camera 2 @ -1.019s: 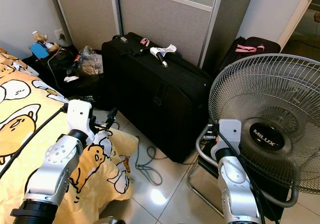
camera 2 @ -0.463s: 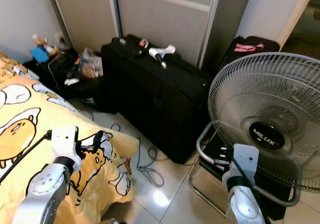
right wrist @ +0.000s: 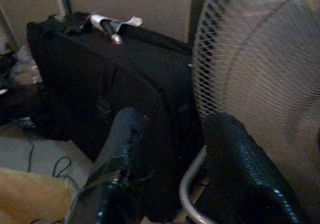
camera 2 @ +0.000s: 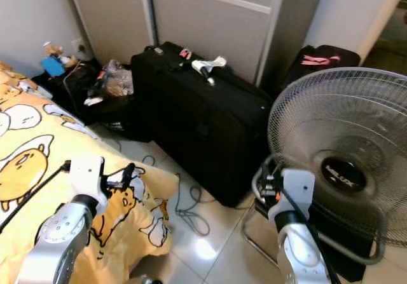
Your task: Clean up the room
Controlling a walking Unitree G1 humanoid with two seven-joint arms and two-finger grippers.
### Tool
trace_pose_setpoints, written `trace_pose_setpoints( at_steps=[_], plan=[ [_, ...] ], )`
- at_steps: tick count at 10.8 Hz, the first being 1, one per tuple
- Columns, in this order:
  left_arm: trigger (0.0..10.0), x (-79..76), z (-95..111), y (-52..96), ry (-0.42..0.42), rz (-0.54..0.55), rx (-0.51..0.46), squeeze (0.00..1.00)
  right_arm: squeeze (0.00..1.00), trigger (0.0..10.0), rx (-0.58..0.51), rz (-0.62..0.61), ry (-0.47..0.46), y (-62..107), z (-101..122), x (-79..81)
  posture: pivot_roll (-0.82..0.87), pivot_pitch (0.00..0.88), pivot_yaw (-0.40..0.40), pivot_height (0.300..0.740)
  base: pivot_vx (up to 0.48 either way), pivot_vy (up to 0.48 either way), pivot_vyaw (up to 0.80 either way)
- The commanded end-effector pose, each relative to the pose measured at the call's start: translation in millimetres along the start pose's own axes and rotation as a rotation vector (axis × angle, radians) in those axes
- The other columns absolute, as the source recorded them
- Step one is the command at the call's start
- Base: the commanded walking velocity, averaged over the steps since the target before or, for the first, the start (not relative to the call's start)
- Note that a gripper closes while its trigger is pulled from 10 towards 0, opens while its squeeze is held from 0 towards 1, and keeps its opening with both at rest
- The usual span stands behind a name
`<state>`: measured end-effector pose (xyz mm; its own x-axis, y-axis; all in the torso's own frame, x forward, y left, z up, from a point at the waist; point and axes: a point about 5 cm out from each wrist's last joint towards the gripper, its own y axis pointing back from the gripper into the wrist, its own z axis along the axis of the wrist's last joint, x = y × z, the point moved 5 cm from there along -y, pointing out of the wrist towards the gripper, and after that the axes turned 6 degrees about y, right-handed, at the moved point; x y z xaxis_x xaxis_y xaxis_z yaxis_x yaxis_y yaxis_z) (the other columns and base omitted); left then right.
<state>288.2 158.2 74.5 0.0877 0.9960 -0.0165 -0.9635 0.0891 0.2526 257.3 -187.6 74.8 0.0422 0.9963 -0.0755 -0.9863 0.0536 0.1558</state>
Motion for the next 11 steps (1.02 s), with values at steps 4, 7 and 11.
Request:
trace_pose_setpoints(
  at_steps=[4, 7, 11],
  plan=[
    [10.0, -5.2, 33.4, -7.6, -0.028, -0.027, -0.079, 0.00, 1.00, 10.0, -0.058, -0.031, 0.071, -9.1, 11.0, -4.6, -0.02, 0.000, 0.028, 0.740, 0.000, 0.000, 0.80],
    [10.0, 8.2, 32.5, -12.4, -0.007, 0.026, -0.064, 0.00, 1.00, 10.0, -0.020, -0.132, -0.024, -13.0, 1.8, -7.1, -0.02, 0.000, 0.059, 0.740, 0.000, 0.000, 0.80],
    [10.0, 16.8, 23.7, -16.5, 0.012, 0.084, -0.085, 0.00, 1.00, 10.0, -0.062, -0.154, 0.034, -20.8, 16.8, -16.0, -0.06, 0.000, 0.069, 0.740, 0.000, 0.000, 0.80]
  ],
)
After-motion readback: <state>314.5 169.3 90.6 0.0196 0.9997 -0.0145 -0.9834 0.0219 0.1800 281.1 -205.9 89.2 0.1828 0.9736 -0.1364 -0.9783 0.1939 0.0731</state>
